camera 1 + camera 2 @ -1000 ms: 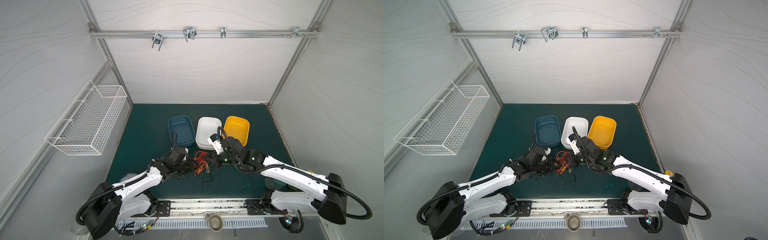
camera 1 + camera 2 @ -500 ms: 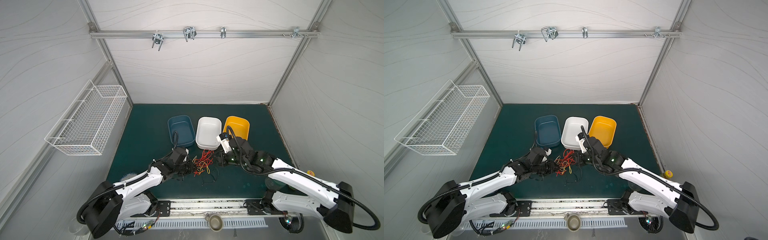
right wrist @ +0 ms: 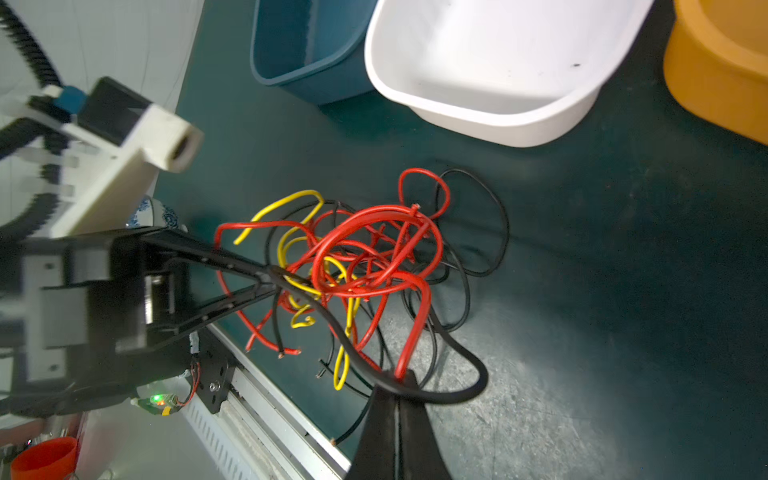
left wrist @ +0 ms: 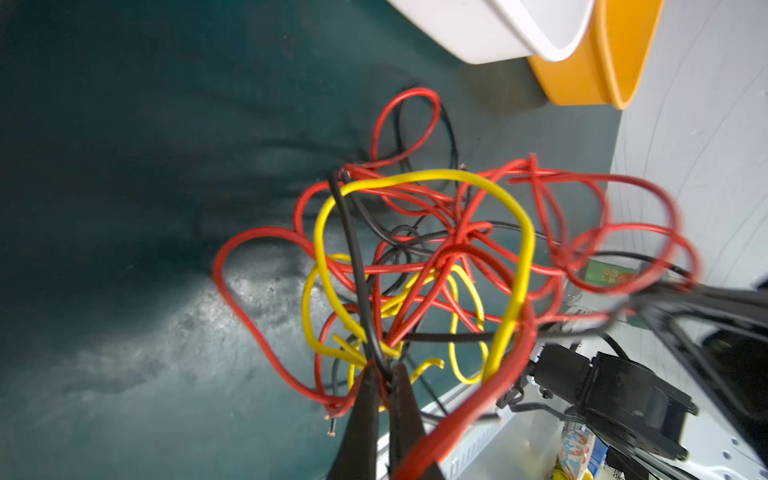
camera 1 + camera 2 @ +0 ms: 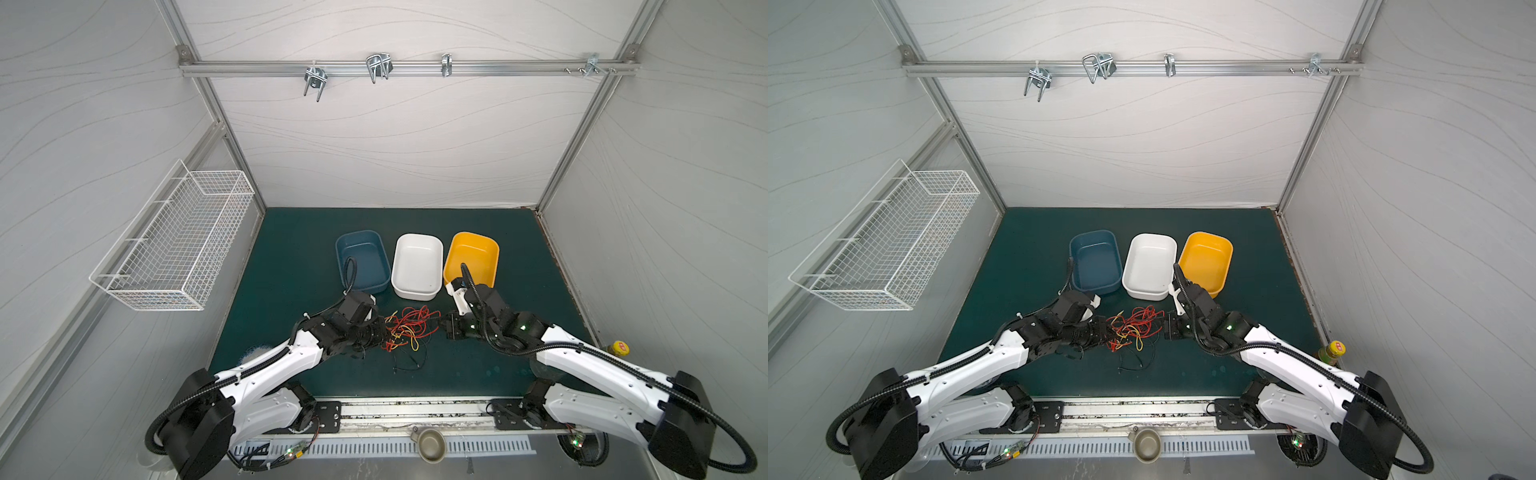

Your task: Untangle the cables

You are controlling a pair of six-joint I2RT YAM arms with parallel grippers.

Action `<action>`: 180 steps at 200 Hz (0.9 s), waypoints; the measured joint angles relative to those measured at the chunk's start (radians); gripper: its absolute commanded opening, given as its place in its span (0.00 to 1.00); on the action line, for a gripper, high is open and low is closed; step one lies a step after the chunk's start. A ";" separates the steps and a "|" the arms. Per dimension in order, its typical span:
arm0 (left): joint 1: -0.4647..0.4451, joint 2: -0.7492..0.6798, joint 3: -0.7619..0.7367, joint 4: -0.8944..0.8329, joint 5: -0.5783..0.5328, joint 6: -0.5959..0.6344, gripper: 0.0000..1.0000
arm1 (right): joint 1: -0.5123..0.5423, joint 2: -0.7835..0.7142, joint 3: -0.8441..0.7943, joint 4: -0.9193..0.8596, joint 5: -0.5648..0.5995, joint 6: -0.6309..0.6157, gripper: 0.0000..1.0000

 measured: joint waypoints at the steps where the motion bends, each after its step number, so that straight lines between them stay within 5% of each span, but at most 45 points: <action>1: 0.000 -0.001 0.001 -0.001 0.000 0.000 0.00 | -0.001 0.000 -0.003 0.002 0.000 0.001 0.00; 46: 0.000 -0.039 0.041 -0.058 0.001 0.000 0.00 | -0.008 0.028 -0.046 0.037 -0.019 0.014 0.09; 68: 0.000 -0.049 0.069 -0.090 0.001 0.000 0.00 | -0.008 0.029 -0.048 0.048 -0.026 0.011 0.35; 96: 0.000 -0.061 0.093 -0.118 0.002 0.009 0.00 | -0.008 0.027 -0.052 0.065 -0.055 0.012 0.47; 180: 0.000 -0.005 0.134 -0.156 0.076 0.061 0.00 | 0.053 -0.060 -0.014 0.071 -0.060 -0.023 0.59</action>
